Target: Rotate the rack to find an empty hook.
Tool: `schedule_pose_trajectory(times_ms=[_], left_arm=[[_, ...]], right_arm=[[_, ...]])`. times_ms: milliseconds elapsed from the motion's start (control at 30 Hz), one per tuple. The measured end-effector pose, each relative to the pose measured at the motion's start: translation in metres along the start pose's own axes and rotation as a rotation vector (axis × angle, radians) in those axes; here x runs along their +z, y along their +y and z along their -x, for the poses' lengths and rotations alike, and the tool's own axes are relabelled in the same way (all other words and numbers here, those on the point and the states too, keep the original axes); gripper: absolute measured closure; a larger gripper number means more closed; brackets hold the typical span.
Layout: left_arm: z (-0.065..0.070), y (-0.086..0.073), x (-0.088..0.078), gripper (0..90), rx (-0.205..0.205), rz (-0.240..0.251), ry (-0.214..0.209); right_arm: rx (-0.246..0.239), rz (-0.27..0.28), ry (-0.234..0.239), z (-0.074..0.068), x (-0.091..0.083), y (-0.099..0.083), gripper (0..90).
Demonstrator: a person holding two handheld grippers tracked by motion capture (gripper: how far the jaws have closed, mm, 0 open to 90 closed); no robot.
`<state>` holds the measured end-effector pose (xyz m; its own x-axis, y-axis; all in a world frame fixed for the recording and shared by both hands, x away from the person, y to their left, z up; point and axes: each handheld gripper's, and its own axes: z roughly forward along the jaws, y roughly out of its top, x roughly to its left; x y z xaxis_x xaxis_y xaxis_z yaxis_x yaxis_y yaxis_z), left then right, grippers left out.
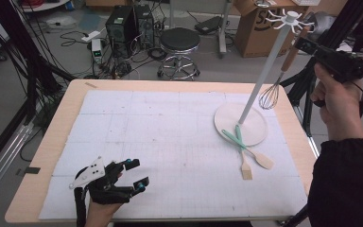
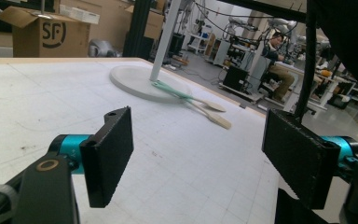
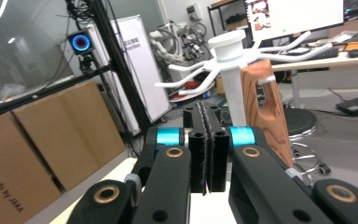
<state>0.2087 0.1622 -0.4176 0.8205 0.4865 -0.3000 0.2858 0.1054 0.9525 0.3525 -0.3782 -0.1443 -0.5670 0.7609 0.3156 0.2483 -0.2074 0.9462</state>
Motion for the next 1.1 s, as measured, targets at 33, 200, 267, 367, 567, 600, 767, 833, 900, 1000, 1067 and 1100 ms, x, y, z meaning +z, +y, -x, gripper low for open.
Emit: schedule_pose_trajectory(times_ms=[33, 200, 267, 367, 567, 600, 767, 833, 900, 1000, 1067, 1100], left_arm=[[0.000, 0.000, 0.000, 25.4, -0.003, 0.002, 0.000], [0.000, 0.000, -0.001, 25.4, -0.004, 0.003, 0.001], [0.000, 0.000, -0.001, 25.4, -0.002, 0.003, -0.001], [-0.001, 0.000, -0.002, 25.4, 0.000, 0.004, -0.003], [-0.001, 0.001, -0.003, 25.4, -0.001, 0.009, 0.000], [0.000, 0.001, -0.003, 25.4, -0.003, 0.010, 0.000], [0.000, 0.001, -0.003, 25.4, 0.001, 0.011, -0.003], [0.000, 0.001, -0.004, 25.4, -0.002, 0.014, -0.002], [0.000, 0.002, -0.004, 25.4, 0.000, 0.016, -0.002], [-0.001, 0.002, -0.006, 25.4, 0.003, 0.016, -0.002], [-0.001, 0.002, -0.007, 25.4, 0.001, 0.021, 0.000], [-0.001, 0.002, -0.007, 25.4, 0.002, 0.020, 0.000]], right_arm=[[-0.004, -0.001, -0.005, 0.000, 0.002, 0.001, 89.8], [-0.018, 0.012, -0.060, -0.003, 0.008, 0.008, 89.9], [-0.033, 0.004, -0.078, -0.006, 0.011, 0.009, 89.8], [-0.051, -0.001, -0.091, -0.009, 0.013, 0.010, 89.8], [-0.062, -0.016, -0.073, -0.018, 0.020, 0.009, 89.8], [-0.063, -0.019, -0.074, -0.019, 0.021, 0.009, 89.8], [-0.071, -0.035, -0.077, -0.027, 0.030, 0.009, 89.8], [-0.070, -0.033, -0.079, -0.028, 0.032, 0.010, 89.8], [-0.072, -0.031, -0.079, -0.030, 0.035, 0.010, 89.8], [-0.067, -0.031, -0.081, -0.033, 0.038, 0.009, 89.8], [-0.069, -0.032, -0.077, -0.035, 0.040, 0.009, 89.8], [-0.066, -0.035, -0.077, -0.036, 0.041, 0.009, 89.7]])
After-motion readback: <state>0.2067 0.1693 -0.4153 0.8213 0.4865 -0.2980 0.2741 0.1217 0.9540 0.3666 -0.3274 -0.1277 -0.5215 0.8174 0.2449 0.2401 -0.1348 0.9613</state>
